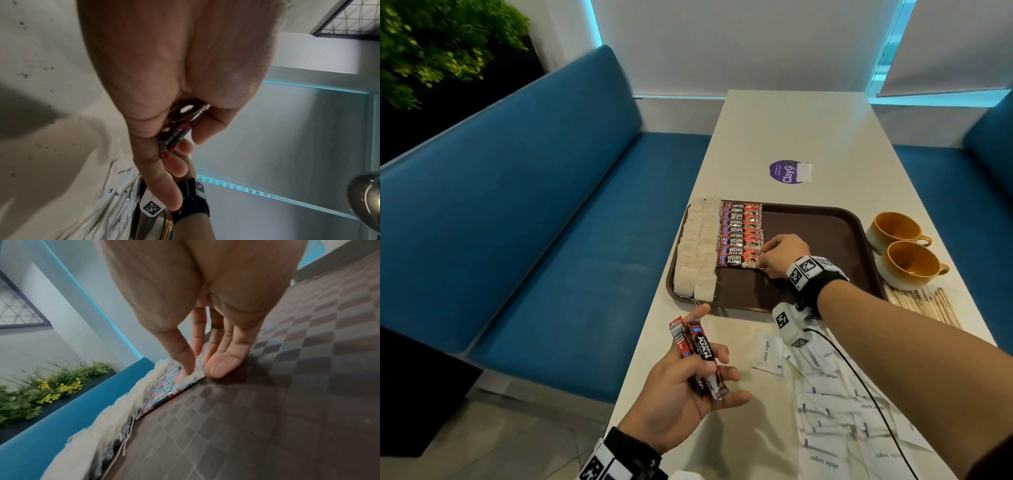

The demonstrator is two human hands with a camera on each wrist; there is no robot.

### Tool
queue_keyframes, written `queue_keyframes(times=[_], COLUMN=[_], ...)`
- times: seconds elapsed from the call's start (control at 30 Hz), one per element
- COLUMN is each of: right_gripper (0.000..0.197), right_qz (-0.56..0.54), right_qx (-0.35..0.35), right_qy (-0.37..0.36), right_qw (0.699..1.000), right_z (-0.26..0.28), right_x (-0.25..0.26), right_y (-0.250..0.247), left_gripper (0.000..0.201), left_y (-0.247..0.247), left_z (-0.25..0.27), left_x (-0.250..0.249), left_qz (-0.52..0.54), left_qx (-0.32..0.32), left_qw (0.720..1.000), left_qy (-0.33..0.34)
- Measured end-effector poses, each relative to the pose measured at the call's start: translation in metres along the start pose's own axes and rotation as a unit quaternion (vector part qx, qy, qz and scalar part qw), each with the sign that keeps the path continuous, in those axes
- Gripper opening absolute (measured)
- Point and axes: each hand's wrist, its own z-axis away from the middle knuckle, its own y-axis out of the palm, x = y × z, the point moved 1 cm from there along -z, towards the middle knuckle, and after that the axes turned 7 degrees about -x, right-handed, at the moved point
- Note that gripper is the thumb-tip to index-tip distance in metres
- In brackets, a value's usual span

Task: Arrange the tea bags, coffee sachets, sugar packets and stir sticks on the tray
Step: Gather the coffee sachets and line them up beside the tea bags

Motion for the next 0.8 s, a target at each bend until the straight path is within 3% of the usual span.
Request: queue_keyframes(times=[0.2,0.33,0.5,0.67,0.8], right_gripper=[0.02,0.013,0.009,0.02,0.026], right_qz=[-0.065,-0.163,-0.203,-0.271,-0.302], right_qx=[-0.015,0.043,0.126,0.165,0.179], right_qy=[-0.039,-0.106,-0.158,-0.157,-0.154], right_qw=[0.997,0.98,0.958,0.935,0.924], right_z=[0.019,0.068,0.147,0.198,0.222], right_x=[-0.001,0.003,-0.011,-0.026,-0.04], right_y=[-0.023,-0.045,-0.065,-0.082,-0.089], left_gripper=[0.073,0.049,0.037,0.031,0.006], left_y=[0.005,0.011,0.027,0.039,0.046], left_z=[0.003,0.009,0.02,0.028,0.033], left_x=[-0.001,-0.003,0.0,0.008,0.014], left_qz=[-0.001,-0.021,-0.09,-0.15,-0.159], left_qx=[-0.004,0.017,0.04,0.016,-0.011], left_qw=[1.0,0.999,0.995,0.988,0.986], left_qy=[0.015,0.017,0.026,0.034,0.046])
